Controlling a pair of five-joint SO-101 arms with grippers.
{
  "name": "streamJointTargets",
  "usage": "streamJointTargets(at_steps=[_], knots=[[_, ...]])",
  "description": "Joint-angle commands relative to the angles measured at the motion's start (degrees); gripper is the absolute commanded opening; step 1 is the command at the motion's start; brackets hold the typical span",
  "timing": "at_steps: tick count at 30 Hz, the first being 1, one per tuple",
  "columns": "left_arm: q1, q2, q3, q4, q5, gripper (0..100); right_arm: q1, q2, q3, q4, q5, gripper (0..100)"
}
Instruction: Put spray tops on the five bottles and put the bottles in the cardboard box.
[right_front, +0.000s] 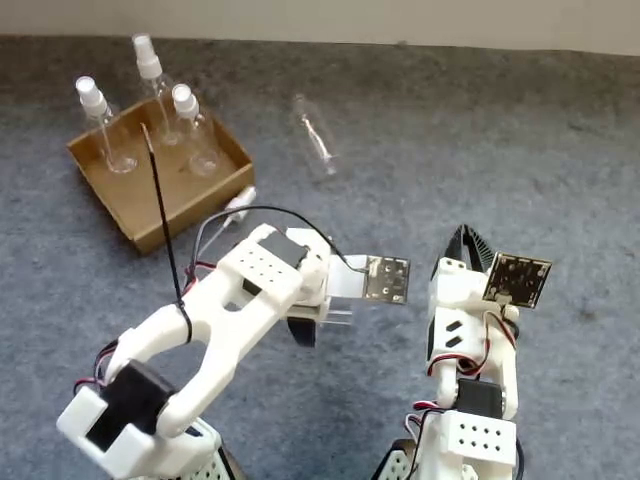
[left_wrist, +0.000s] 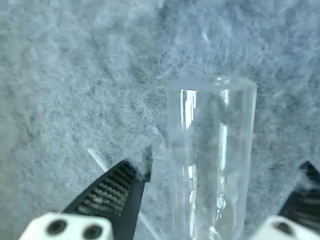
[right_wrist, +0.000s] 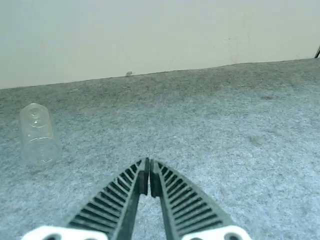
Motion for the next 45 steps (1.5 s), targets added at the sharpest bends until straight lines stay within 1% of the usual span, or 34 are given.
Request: streamJointTargets(at_steps=[1, 9, 11, 12, 15, 19, 22, 26, 28, 34, 36, 38, 40, 42, 45], knots=[[-0.57, -8.04, -4.26, -0.62, 1.58, 36, 0.31, 0.48, 9.98, 0.31, 0.70, 0.5], [-0.57, -21.41, -5.14, -0.53, 24.44, 36, 0.31, 0.48, 9.98, 0.31, 0.70, 0.5], [-0.57, -23.52, -5.58, 1.67, 28.40, 36, 0.31, 0.48, 9.98, 0.31, 0.70, 0.5], [-0.57, -24.40, -6.02, 3.43, 29.27, 36, 0.31, 0.48, 9.98, 0.31, 0.62, 0.5], [-1.27, -25.27, -10.42, 11.69, 30.42, 36, 0.31, 0.48, 9.98, 0.31, 0.62, 0.5], [-6.20, -22.81, -24.04, 24.88, 37.36, 36, 0.31, 0.48, 9.98, 0.31, 0.62, 0.5], [-9.45, -18.59, -36.09, 33.67, 42.20, 36, 0.31, 0.48, 9.98, 0.31, 0.62, 0.5], [-10.15, -10.95, -49.27, 46.95, 45.71, 36, 0.31, 0.57, 9.98, 0.31, 0.62, 0.5], [-10.33, -6.55, -52.35, 52.84, 47.56, 36, 0.31, 0.57, 9.98, 0.31, 0.62, 0.5], [-12.09, 1.71, -48.40, 52.57, 54.24, 36, 0.31, 0.57, 9.98, 0.40, 0.62, 0.5], [-12.18, 3.56, -46.37, 52.48, 59.60, 36, 0.31, 0.57, 9.98, 0.40, 0.62, 0.5], [-12.26, 5.05, -43.56, 52.48, 67.60, 36, 0.31, 0.57, 9.98, 0.40, 0.62, 0.5], [-11.82, 6.37, -41.01, 52.40, 74.02, 36, 0.31, 0.57, 9.98, 0.40, 0.62, 0.5], [-11.56, 7.43, -40.48, 52.40, 77.98, 36, 0.31, 0.57, 9.98, 0.40, 0.53, 0.5], [-10.51, 9.19, -40.22, 52.22, 79.47, 36, 0.31, 0.57, 9.98, 0.40, 0.53, 0.5]])
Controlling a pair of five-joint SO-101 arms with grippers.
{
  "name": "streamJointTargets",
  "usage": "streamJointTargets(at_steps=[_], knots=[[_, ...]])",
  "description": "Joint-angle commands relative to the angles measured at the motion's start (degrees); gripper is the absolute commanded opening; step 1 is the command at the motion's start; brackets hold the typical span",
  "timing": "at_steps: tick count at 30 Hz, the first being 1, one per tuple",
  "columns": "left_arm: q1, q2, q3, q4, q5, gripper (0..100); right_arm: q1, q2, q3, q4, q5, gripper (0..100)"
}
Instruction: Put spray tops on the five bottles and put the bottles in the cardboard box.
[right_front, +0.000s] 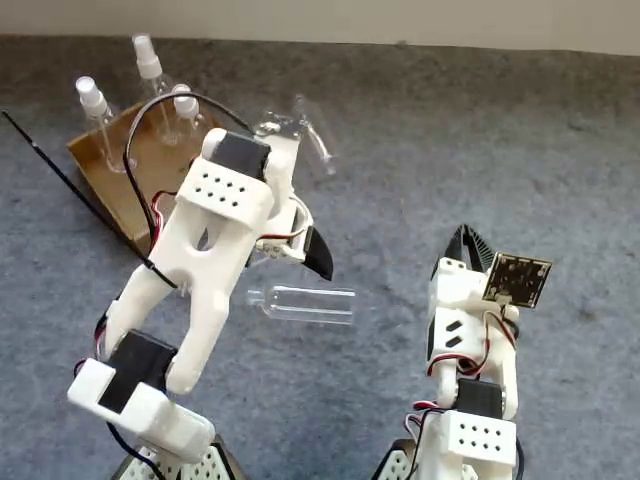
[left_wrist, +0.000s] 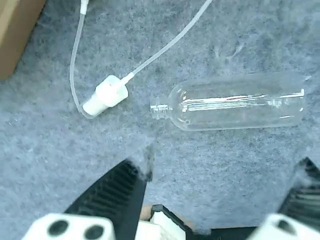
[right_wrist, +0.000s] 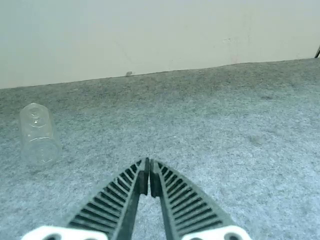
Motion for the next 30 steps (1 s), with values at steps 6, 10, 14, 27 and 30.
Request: streamJointTargets(at_steps=[6, 10, 14, 27, 30], knots=[[1.36, 4.88, 1.89, -4.04, 19.78, 36, 0.31, 0.57, 9.98, 0.40, 0.53, 0.5], [1.63, 10.51, 3.82, -4.22, 33.76, 36, 0.31, 0.57, 9.98, 0.40, 0.53, 0.5], [1.71, 16.75, 3.38, -4.13, 40.79, 36, 0.31, 0.57, 9.98, 0.40, 0.53, 0.5], [6.81, 36.35, -10.42, -3.78, 41.67, 36, 0.31, 0.57, 9.98, 0.40, 0.62, 0.5], [7.08, 39.25, -13.32, -2.99, 41.58, 36, 0.31, 0.57, 9.98, 0.40, 0.62, 0.5]])
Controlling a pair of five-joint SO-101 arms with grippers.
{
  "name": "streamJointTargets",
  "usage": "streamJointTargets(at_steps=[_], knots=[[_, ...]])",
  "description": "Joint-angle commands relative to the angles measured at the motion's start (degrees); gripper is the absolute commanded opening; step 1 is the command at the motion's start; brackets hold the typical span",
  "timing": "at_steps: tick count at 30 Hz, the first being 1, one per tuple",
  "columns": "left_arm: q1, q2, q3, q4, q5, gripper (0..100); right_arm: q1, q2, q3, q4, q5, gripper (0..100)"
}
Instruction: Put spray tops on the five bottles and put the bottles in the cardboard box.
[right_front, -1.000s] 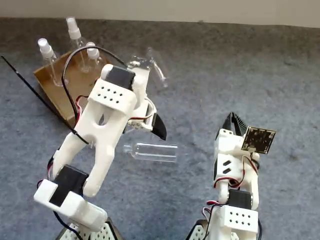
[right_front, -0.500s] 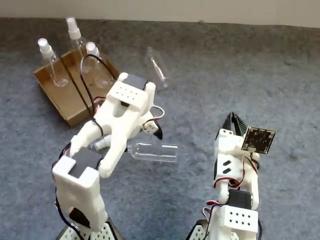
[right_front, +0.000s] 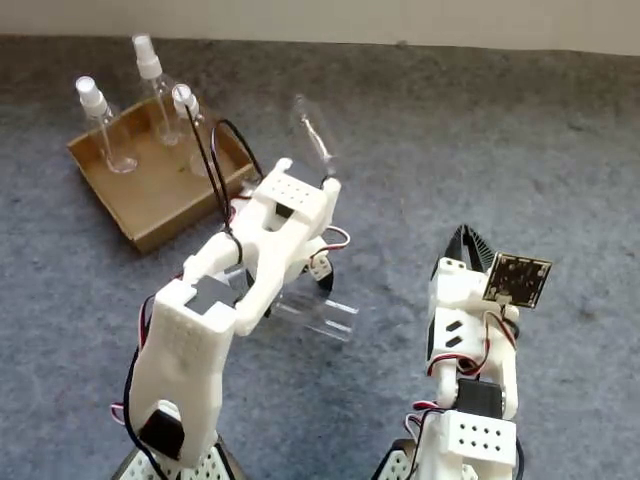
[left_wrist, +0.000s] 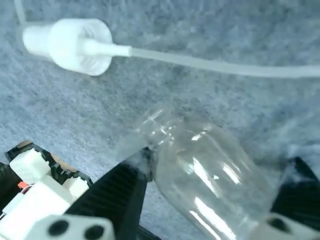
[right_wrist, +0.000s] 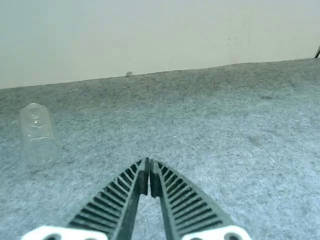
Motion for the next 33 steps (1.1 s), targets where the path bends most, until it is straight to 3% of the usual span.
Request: streamJointTargets(at_steps=[1, 8, 14, 20, 33], knots=[[1.10, 4.09, -5.67, 0.53, 0.53, 36, 0.31, 0.57, 9.98, 0.40, 0.62, 0.5], [1.19, 4.09, -6.99, 1.05, 0.53, 36, 0.31, 0.57, 9.98, 0.40, 0.70, 0.5], [1.19, 4.09, -7.25, 0.79, 0.18, 16, 0.31, 0.57, 9.98, 0.40, 0.70, 0.5], [1.10, 4.00, -9.89, 1.14, -0.79, 15, 0.31, 0.57, 9.98, 0.40, 0.70, 0.5], [-0.04, 3.91, -16.57, 1.23, -41.32, 14, 0.31, 0.57, 9.98, 0.40, 0.70, 0.5]])
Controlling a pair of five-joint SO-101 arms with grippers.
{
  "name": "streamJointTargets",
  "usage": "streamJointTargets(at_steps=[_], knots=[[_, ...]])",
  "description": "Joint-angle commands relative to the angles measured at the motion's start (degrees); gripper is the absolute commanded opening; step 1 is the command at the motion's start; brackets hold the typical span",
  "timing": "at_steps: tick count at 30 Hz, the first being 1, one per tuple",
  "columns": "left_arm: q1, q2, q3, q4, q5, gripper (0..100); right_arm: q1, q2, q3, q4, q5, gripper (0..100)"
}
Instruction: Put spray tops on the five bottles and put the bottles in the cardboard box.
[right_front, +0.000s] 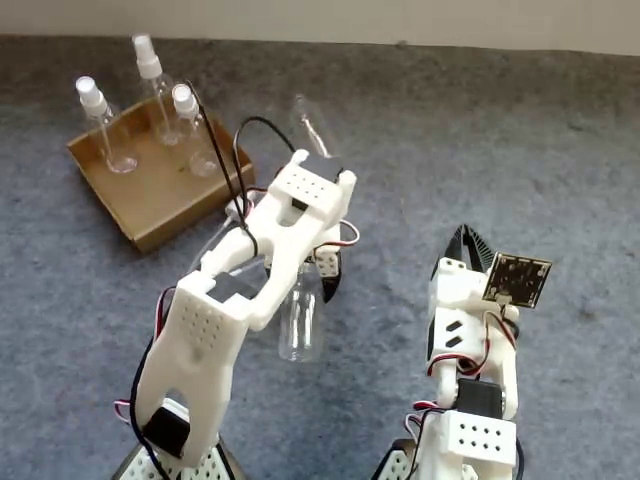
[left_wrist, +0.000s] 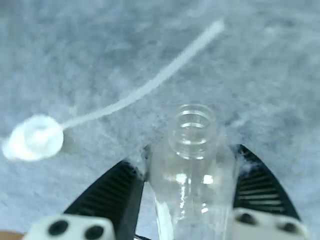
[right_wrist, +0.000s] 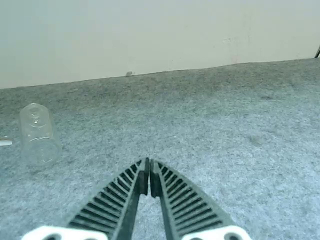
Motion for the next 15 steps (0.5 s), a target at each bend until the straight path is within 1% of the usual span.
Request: streamJointTargets(at_steps=[1, 3, 5, 10, 13, 15], knots=[[-0.57, -0.66, -4.97, 0.35, -14.42, 14, 0.31, 0.57, 9.98, 0.40, 0.70, 0.5], [-0.57, -0.66, -5.58, 0.35, -18.55, 14, 0.31, 0.57, 9.98, 0.40, 0.79, 0.5], [-0.57, -0.66, -6.55, 0.35, -21.19, 14, 0.31, 0.57, 9.98, 0.40, 0.79, 0.5], [-0.57, -0.57, -8.13, 0.00, -24.35, 14, 0.31, 0.48, 9.98, 0.40, 0.79, 0.5], [-0.13, -0.48, -8.13, -0.09, -28.92, 15, 0.31, 0.48, 9.98, 0.31, 0.79, 0.5], [-0.04, -0.48, -8.22, -0.09, -30.24, 16, 0.31, 0.48, 9.98, 0.31, 0.79, 0.5]])
